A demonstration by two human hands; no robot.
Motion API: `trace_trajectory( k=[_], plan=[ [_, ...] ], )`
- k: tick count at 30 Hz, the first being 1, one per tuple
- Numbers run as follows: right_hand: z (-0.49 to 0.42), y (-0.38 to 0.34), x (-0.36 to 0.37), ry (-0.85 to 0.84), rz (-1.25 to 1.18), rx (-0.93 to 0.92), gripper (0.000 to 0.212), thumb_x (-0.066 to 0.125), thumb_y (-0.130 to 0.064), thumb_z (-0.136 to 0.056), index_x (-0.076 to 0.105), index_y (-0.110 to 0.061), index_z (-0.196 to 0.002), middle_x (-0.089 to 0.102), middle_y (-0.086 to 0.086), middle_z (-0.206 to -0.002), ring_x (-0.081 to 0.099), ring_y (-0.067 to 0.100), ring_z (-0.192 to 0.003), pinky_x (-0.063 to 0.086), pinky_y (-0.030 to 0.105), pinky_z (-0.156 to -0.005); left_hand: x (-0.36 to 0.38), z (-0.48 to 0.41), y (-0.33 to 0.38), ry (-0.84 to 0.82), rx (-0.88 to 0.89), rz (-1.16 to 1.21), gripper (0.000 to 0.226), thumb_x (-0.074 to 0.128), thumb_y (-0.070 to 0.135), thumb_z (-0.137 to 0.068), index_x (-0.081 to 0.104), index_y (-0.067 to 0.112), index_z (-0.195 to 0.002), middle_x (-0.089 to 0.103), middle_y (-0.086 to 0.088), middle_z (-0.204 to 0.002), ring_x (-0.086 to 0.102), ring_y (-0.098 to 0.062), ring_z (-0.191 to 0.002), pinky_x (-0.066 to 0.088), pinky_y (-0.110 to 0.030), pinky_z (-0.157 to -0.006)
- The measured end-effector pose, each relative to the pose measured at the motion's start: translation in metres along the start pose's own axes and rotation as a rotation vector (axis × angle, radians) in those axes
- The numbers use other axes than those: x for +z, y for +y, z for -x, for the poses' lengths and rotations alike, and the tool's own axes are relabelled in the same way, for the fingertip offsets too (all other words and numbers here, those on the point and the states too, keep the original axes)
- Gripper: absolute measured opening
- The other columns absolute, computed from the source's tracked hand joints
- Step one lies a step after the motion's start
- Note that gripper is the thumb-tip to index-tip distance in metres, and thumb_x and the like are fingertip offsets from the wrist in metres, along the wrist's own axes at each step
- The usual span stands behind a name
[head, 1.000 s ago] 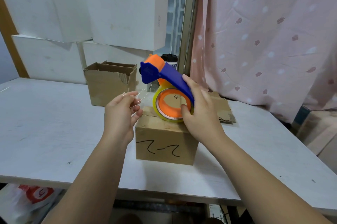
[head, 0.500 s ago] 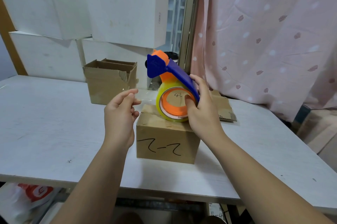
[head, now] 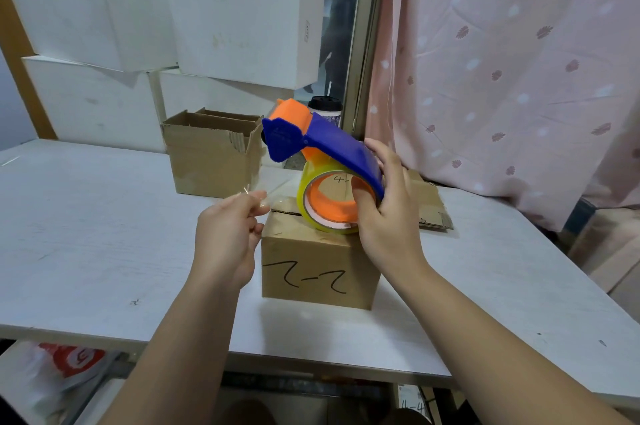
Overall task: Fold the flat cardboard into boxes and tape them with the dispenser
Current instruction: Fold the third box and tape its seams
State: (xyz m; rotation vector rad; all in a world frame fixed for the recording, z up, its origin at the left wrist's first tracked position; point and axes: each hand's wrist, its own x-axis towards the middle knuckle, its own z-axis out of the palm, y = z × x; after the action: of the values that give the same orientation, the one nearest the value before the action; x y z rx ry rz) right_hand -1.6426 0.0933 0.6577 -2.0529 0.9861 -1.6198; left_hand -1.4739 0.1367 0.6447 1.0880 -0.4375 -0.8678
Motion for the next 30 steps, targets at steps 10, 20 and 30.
trace_trajectory(
  k=[10,20,30],
  plan=[
    [-0.002,0.005,0.0,-0.032,0.045,0.047,0.049,0.055,-0.014,-0.093,0.047,-0.038,-0.134,0.049,-0.011,-0.118,0.041,-0.008,-0.109,0.036,0.007,-0.084,-0.009,-0.009,-0.005,-0.061,-0.168,0.078,0.014,0.061,0.01,-0.089,0.065,0.0,-0.08,0.051,-0.001,-0.052,0.038,-0.005,-0.039,0.035,-0.014,-0.038],
    [0.004,-0.002,0.001,-0.042,0.113,-0.036,0.062,0.048,-0.014,-0.079,0.047,-0.034,-0.137,0.047,-0.002,-0.118,0.044,0.007,-0.107,0.032,0.004,-0.087,-0.014,-0.008,-0.016,-0.036,-0.07,-0.233,0.026,0.06,0.021,-0.093,0.062,-0.001,-0.078,0.042,-0.007,-0.066,0.032,-0.016,-0.056,0.038,-0.029,-0.059],
    [0.004,0.001,0.002,-0.04,0.118,-0.056,0.061,0.05,-0.017,-0.081,0.038,-0.045,-0.133,0.042,-0.006,-0.119,0.041,-0.002,-0.105,0.038,0.009,-0.086,-0.017,-0.011,-0.018,-0.042,0.018,-0.473,0.03,0.058,0.031,-0.093,0.07,0.005,-0.086,0.056,-0.008,-0.075,0.045,-0.019,-0.064,0.05,-0.036,-0.075]
  ],
)
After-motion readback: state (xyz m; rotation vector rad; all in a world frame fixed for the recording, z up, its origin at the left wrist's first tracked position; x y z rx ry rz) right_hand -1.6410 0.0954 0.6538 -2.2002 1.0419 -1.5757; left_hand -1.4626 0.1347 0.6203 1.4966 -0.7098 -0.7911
